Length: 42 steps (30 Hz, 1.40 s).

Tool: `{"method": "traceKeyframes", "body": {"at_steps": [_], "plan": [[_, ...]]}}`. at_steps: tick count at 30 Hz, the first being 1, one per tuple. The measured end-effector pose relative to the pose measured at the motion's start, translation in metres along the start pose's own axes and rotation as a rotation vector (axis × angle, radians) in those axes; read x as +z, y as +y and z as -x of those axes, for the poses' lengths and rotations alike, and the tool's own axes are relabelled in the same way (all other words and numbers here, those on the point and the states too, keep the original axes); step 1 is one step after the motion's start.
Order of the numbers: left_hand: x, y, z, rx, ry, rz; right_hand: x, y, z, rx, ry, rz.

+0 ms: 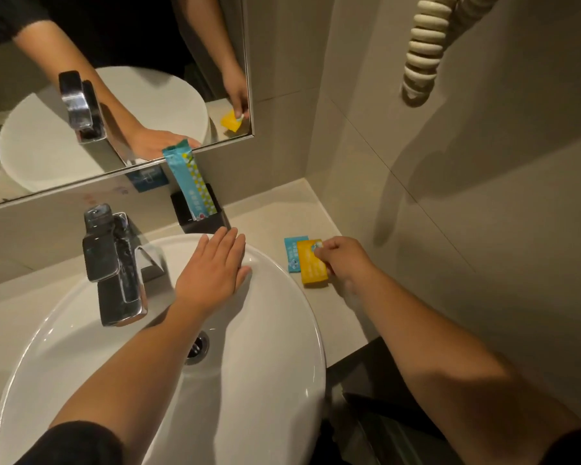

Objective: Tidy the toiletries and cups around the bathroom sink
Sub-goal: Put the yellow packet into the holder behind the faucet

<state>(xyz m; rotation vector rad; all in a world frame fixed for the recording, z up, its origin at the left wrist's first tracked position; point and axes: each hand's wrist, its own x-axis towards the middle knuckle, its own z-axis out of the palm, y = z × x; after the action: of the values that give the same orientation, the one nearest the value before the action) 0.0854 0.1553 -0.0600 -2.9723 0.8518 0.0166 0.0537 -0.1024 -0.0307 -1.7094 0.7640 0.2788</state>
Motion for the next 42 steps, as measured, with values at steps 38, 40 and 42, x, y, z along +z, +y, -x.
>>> {"method": "traceKeyframes", "body": {"at_steps": [38, 40, 42], "plan": [[0.004, 0.0, -0.002, -0.016, 0.006, -0.017, 0.024, -0.06, -0.05, -0.137, -0.166, -0.049], [0.004, -0.001, -0.002, -0.014, 0.002, -0.011, 0.031, -0.081, -0.047, -0.204, -0.218, -0.103], [0.005, -0.001, -0.002, -0.014, 0.001, -0.001, 0.042, -0.101, -0.043, -0.272, -0.293, -0.136]]}}
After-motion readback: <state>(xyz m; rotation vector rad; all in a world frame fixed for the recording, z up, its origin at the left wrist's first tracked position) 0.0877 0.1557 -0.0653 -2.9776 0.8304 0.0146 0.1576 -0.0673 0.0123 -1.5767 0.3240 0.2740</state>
